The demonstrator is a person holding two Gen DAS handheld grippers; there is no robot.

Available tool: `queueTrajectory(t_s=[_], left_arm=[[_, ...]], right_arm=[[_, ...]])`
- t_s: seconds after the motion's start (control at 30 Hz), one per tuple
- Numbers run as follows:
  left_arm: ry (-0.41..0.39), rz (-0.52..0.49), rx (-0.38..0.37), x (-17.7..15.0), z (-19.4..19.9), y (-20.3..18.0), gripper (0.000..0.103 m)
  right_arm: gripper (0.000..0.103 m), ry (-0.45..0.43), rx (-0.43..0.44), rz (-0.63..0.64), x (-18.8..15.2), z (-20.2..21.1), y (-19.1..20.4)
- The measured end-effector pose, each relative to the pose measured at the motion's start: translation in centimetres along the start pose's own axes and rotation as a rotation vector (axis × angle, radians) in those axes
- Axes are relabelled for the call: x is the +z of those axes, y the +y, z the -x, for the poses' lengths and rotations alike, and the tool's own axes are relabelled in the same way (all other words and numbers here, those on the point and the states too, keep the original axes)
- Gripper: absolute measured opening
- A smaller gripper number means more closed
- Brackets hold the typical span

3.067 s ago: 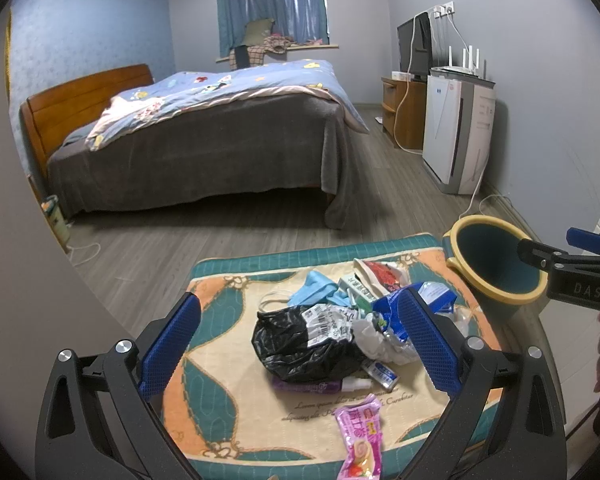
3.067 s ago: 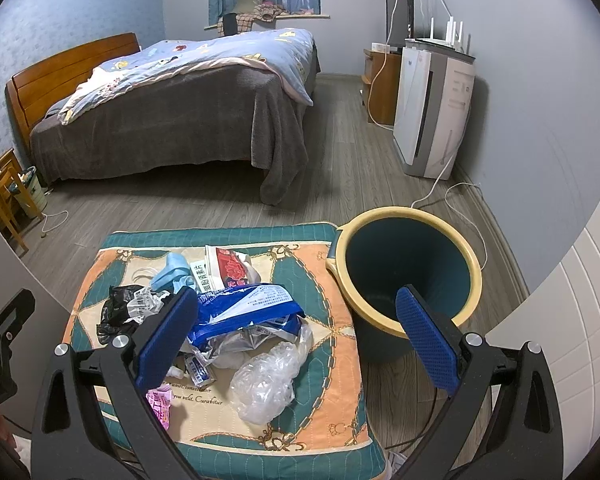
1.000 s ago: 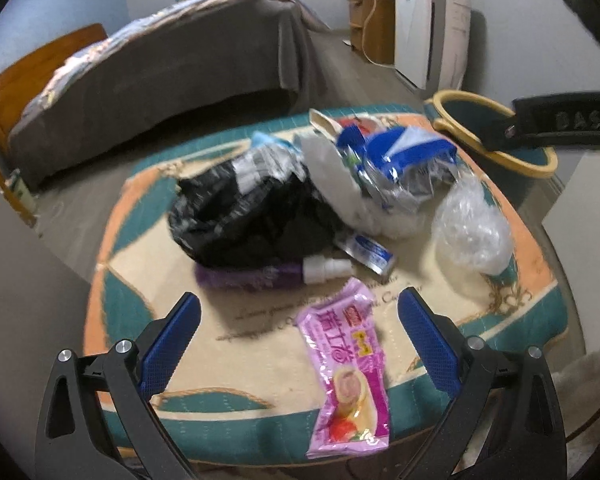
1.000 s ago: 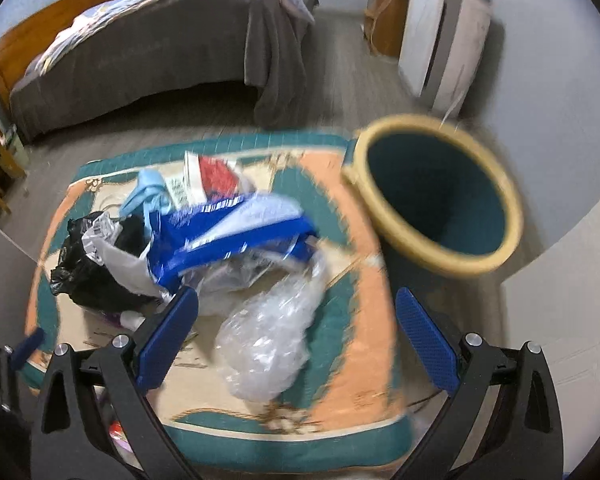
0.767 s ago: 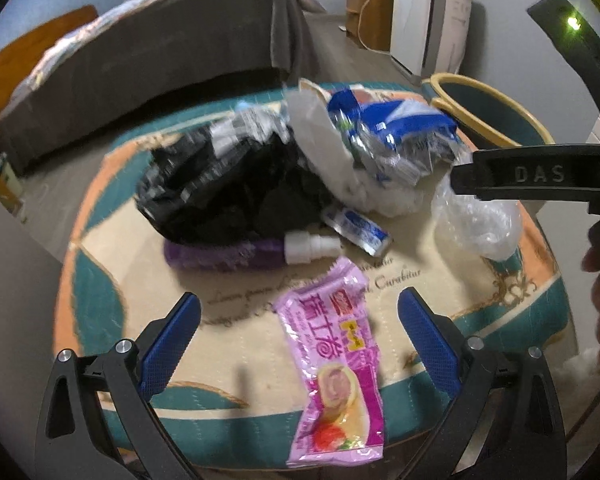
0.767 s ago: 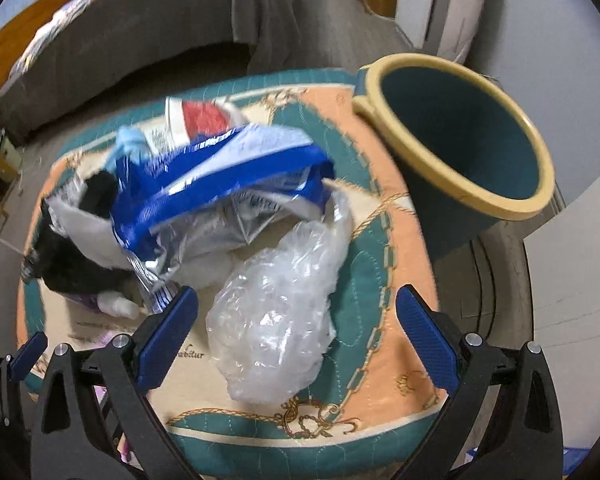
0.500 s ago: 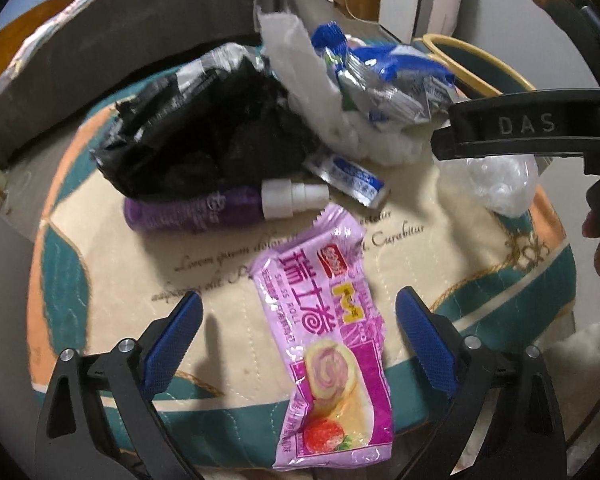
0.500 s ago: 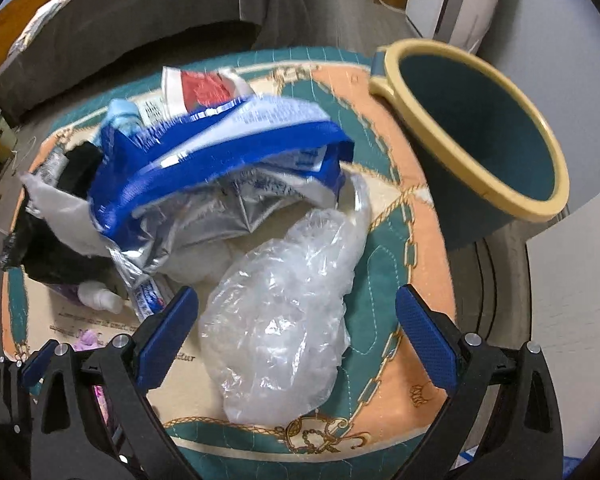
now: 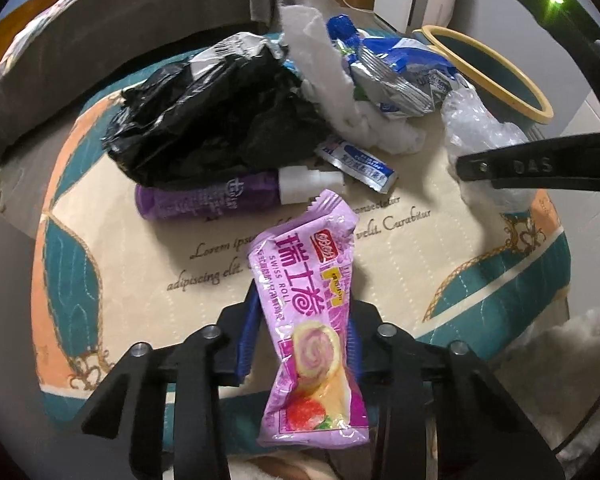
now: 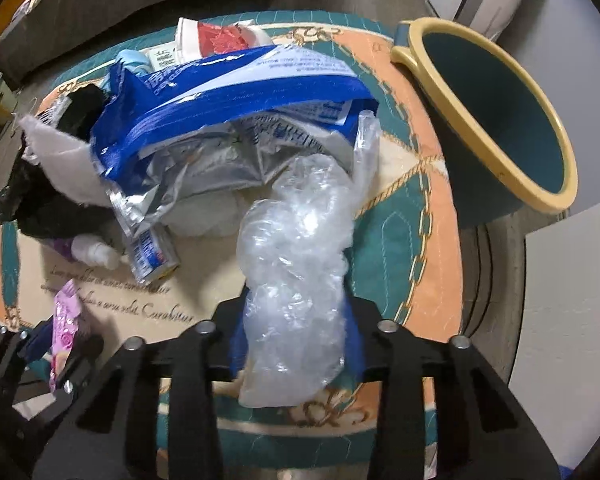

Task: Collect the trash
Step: 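Grasp the clear plastic bag with the right tool while the left tool grasps the pink wrapper, then carry both items over the yellow-rimmed bin and open both tools to drop them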

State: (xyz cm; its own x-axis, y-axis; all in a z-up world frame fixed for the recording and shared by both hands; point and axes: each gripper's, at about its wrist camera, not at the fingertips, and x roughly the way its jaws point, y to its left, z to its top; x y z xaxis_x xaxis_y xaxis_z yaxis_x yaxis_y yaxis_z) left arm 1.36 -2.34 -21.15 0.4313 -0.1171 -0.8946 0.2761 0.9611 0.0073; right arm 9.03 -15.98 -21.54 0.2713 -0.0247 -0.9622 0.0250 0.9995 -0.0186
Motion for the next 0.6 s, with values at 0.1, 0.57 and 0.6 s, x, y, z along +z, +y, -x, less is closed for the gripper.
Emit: queueTrajectory(t_s=[0.1,0.57,0.6], left_arm=[[-0.018,-0.001,0.013,-0.3,1.2,0.7,0.034],[-0.276,-0.017,0.014,3.9,8.3,-0.6,0.034],[-0.292,-0.024,0.015,4.1,8.6,-0.9,0.034]], right_arm=[[0.035,-0.019,-0.007,0.022,-0.3,1.1,0.1],[0.034,-0.296,-0.033,0.005,2.3,10.9,-2.0],[0.034,-0.32,-0.03,0.008,2.6,11.9,-2.3]])
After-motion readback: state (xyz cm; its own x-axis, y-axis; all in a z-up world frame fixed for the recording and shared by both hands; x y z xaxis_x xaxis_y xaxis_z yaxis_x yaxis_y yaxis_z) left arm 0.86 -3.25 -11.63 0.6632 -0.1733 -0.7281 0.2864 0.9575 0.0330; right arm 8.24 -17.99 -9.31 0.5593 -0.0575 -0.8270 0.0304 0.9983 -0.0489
